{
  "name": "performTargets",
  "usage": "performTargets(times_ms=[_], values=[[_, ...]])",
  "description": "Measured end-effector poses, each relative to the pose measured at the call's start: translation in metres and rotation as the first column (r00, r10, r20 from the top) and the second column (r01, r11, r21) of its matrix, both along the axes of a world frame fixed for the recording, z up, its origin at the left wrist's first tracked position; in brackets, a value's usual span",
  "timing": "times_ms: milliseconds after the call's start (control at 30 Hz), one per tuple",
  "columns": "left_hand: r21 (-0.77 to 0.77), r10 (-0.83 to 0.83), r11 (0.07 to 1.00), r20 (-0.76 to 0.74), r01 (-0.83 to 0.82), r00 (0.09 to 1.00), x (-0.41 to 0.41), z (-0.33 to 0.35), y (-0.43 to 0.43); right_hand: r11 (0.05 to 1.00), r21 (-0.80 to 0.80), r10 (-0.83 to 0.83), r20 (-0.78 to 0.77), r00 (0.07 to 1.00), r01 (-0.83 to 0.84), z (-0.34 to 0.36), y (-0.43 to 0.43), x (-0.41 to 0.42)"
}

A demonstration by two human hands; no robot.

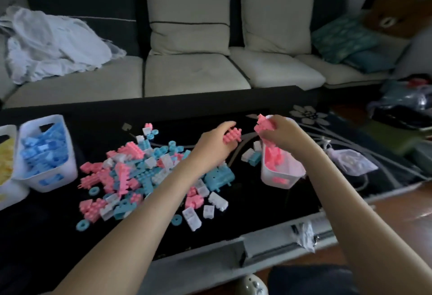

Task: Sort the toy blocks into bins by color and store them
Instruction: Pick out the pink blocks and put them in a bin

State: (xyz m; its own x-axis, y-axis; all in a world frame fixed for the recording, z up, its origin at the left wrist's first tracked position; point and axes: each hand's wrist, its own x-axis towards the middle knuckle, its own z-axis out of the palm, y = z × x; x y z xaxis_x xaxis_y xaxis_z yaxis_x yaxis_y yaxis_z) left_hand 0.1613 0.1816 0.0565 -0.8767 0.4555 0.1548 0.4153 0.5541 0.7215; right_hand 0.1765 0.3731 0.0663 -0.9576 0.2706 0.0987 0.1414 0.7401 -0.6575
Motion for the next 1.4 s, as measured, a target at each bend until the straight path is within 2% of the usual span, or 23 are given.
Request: performTargets(times_ms=[133,267,433,567,667,733,767,800,867,900,1000,1100,1200,1300,1400], values=[[-0.14,-0.12,0.984,-0.099,0.106,0.988,0.01,0.002,0.06,0.996,-0.031,-0.084,0.073,0.994,0.086,-0.014,0.031,0.018],[-0.205,-0.145,0.972,-0.115,0.119,0.983,0.011,-0.005,0.099,0.984,0.009,-0.18,0.039,0.983,0.18,-0.021,0.042,0.02],[-0.126,-0.171,0.977,0.022,0.172,0.985,0.005,-0.016,0.111,0.967,-0.042,-0.252,-0.021,0.968,0.251,-0.024,0.054,0.018],[-0.06,-0.121,0.991,0.025,0.122,0.992,0.003,-0.02,0.119,0.957,-0.115,-0.275,-0.08,0.958,0.265,-0.024,0.063,0.018],[-0.007,-0.057,0.998,-0.015,0.057,0.998,0.002,-0.019,0.132,0.957,-0.094,-0.278,-0.044,0.96,0.273,-0.023,0.066,0.017],[0.015,-0.075,0.997,-0.012,0.075,0.997,0.006,-0.017,0.144,0.963,-0.041,-0.265,0.023,0.964,0.266,-0.023,0.065,0.018],[-0.03,-0.104,0.994,0.003,0.104,0.995,0.008,-0.019,0.15,0.965,-0.04,-0.258,0.056,0.964,0.261,-0.023,0.063,0.02],[-0.149,-0.123,0.981,0.009,0.123,0.992,0.01,-0.023,0.155,0.967,-0.067,-0.24,0.077,0.968,0.245,-0.023,0.062,0.022],[-0.427,-0.148,0.895,-0.015,0.128,0.989,0.012,-0.03,0.156,0.981,-0.092,-0.162,0.089,0.983,0.17,-0.025,0.059,0.023],[-0.482,-0.16,0.867,-0.019,0.131,0.987,0.011,-0.032,0.153,0.988,-0.063,-0.132,0.113,0.985,0.139,-0.026,0.058,0.023],[-0.47,-0.161,0.871,0.005,0.144,0.987,0.007,-0.03,0.136,0.989,0.067,-0.144,0.186,0.972,0.134,-0.027,0.054,0.022],[-0.503,-0.111,0.86,-0.031,0.08,0.993,0.002,-0.022,0.108,0.963,0.204,-0.195,0.075,0.978,0.177,-0.024,0.041,0.019],[-0.486,-0.008,0.873,-0.104,-0.044,0.994,-0.001,-0.015,0.061,0.969,0.245,-0.01,-0.065,0.998,0.026,-0.022,0.005,0.014],[-0.44,0.106,0.885,-0.134,-0.155,0.985,-0.003,-0.013,0.003,0.95,0.213,0.238,-0.025,0.971,-0.227,-0.023,-0.04,0.009],[-0.449,0.244,0.845,-0.159,-0.29,0.957,-0.001,-0.018,-0.062,0.889,0.19,0.416,0.051,0.908,-0.417,-0.026,-0.087,0.004]])
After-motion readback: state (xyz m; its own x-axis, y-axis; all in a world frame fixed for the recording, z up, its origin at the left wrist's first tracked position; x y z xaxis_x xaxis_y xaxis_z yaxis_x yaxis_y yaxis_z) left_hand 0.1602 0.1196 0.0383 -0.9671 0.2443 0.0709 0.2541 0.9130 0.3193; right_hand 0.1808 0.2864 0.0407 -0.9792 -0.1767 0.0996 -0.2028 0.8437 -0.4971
